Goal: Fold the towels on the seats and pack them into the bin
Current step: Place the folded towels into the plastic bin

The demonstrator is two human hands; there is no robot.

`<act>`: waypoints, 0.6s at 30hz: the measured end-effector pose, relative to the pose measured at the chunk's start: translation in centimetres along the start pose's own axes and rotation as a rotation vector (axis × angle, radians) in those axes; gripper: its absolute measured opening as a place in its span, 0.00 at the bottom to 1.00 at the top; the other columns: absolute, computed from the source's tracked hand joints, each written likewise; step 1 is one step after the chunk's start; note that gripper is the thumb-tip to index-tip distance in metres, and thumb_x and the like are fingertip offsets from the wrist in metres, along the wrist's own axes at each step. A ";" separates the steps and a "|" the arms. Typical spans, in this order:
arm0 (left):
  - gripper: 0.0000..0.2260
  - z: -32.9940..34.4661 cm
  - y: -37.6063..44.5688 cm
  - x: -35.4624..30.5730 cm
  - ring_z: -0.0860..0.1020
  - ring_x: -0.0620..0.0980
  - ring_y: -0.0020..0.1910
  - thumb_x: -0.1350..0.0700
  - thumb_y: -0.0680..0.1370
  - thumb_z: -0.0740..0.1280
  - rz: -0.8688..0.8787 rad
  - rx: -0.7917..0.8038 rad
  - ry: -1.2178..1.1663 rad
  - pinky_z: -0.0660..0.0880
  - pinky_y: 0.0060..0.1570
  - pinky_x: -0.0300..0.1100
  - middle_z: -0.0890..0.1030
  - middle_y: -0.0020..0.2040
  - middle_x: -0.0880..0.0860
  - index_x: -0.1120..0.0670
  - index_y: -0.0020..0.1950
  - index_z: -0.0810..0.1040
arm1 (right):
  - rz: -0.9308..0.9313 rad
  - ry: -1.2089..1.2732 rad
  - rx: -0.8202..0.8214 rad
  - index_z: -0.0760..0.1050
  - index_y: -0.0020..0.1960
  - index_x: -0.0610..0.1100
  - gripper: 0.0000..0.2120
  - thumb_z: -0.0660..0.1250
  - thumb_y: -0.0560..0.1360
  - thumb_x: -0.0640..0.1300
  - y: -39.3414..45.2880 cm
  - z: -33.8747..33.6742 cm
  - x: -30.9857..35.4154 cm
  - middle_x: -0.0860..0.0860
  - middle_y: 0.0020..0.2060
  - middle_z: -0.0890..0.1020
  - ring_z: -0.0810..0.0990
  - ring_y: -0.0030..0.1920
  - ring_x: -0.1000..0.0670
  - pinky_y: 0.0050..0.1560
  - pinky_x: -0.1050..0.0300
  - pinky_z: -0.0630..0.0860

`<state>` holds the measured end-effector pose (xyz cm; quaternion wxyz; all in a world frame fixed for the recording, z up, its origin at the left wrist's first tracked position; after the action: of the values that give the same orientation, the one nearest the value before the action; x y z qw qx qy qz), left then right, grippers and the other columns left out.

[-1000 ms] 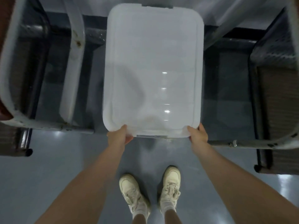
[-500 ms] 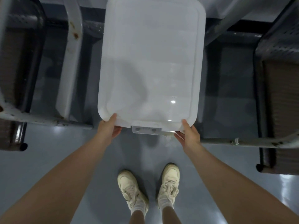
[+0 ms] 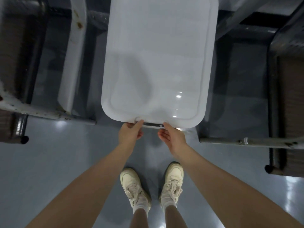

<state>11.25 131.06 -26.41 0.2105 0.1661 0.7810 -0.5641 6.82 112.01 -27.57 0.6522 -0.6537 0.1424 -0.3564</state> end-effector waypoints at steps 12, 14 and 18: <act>0.16 0.3 -1.7 -8.2 0.73 0.53 0.60 0.49 0.72 0.73 0.895 -0.092 1.003 0.66 0.61 0.48 0.76 0.61 0.51 0.48 0.60 0.80 | 0.016 0.093 0.048 0.75 0.51 0.32 0.05 0.67 0.75 0.31 -0.9 0.9 0.8 0.40 0.38 0.78 0.79 0.39 0.46 0.34 0.60 0.82; 0.14 0.7 -1.5 -8.3 0.74 0.53 0.57 0.49 0.73 0.73 0.928 -0.037 1.040 0.66 0.61 0.46 0.76 0.60 0.50 0.48 0.58 0.81 | -0.002 -0.167 0.002 0.75 0.47 0.34 0.05 0.69 0.75 0.37 -0.9 0.1 1.2 0.42 0.35 0.79 0.80 0.36 0.47 0.32 0.60 0.81; 0.16 1.0 -1.5 -8.2 0.72 0.51 0.57 0.49 0.73 0.73 0.924 0.046 1.070 0.70 0.55 0.42 0.74 0.60 0.51 0.49 0.59 0.81 | -0.582 -1.203 -0.154 0.75 0.46 0.43 0.09 0.69 0.75 0.49 -2.5 0.0 6.4 0.51 0.40 0.80 0.78 0.41 0.51 0.43 0.56 0.77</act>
<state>17.67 129.50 -21.21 0.0122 0.7394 0.6147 -0.2744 10.62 108.11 -23.41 0.4468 -0.7949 -0.4026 -0.0801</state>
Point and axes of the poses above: each hand's wrist, its own y-axis towards the middle knuckle, its own z-axis out of the palm, x = y × z, the point moved 10 cm from there along y, towards the middle knuckle
